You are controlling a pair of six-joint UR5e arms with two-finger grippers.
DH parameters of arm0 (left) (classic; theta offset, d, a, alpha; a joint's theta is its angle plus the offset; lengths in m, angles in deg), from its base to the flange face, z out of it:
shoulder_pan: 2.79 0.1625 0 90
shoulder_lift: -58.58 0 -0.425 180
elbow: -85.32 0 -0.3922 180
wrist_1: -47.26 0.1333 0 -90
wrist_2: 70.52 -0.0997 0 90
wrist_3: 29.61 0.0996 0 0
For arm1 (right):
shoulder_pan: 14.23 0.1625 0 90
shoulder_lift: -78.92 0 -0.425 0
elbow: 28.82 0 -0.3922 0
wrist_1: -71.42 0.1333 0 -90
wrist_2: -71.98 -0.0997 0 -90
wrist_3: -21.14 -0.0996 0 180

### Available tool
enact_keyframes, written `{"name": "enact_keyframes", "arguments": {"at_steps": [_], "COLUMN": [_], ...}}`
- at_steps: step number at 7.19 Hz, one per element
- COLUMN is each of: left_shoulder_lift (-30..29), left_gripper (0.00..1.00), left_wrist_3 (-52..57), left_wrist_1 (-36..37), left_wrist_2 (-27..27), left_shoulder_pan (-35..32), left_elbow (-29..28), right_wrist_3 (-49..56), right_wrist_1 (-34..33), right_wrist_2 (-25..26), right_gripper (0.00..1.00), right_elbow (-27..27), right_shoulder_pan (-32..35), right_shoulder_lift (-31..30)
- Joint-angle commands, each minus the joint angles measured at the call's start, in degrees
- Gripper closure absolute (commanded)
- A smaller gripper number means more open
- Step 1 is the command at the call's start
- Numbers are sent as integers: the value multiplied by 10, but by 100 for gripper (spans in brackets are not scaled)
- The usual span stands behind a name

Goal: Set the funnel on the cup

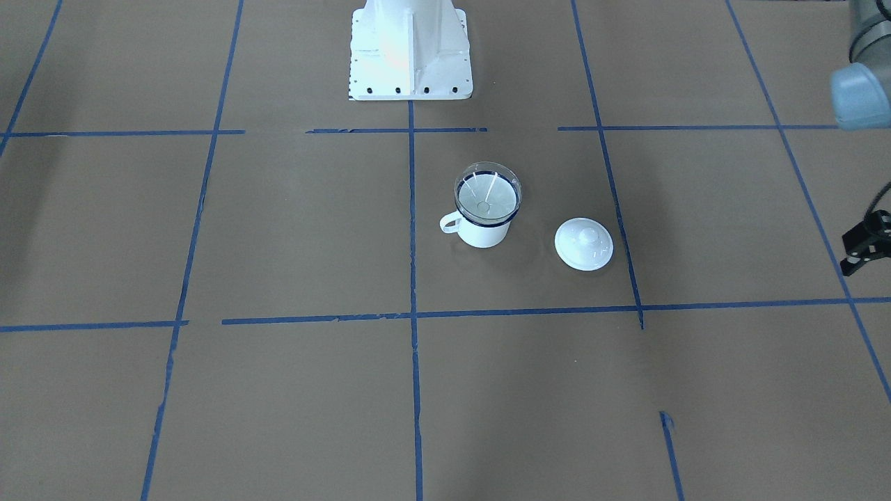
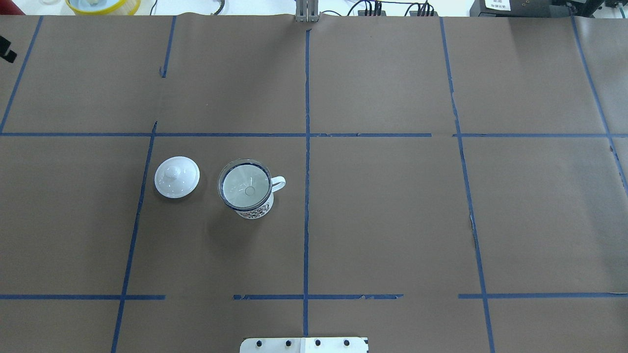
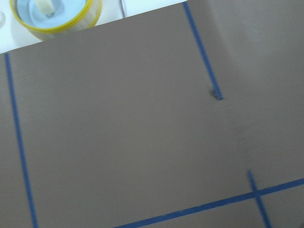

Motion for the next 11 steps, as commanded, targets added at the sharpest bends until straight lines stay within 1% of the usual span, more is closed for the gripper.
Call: {"name": "enact_keyframes", "arguments": {"at_steps": [1, 2, 4, 5, 7, 8, 9, 10, 11], "left_shoulder_lift": [71, 108, 149, 152, 162, 162, 162, 161, 162], "left_gripper": [0, 0, 0, 0, 0, 0, 0, 0, 0], "left_wrist_3": [131, 176, 173, 172, 168, 166, 146, 79, 78], "left_wrist_1": [1, 0, 6, 10, 11, 26, 38, 39, 39], "left_wrist_2": [16, 17, 22, 36, 35, 34, 34, 35, 35], "left_shoulder_pan": [-86, -108, -121, -128, -127, -127, -127, -127, -127], "left_elbow": [-29, -40, -37, -34, -33, -34, -35, -33, -34], "right_wrist_3": [0, 0, 0, 0, 0, 0, 0, 0, 0], "right_wrist_1": [0, 0, 0, 0, 0, 0, 0, 0, 0], "right_wrist_2": [0, 0, 0, 0, 0, 0, 0, 0, 0], "right_gripper": [0, 0, 0, 0, 0, 0, 0, 0, 0], "right_elbow": [-1, -1, 0, 0, 0, 0, 0, 0, 0], "right_shoulder_pan": [0, 0, 0, 0, 0, 0, 0, 0, 0], "right_shoulder_lift": [0, 1, 0, 0, 0, 0, 0, 1, 0]}}
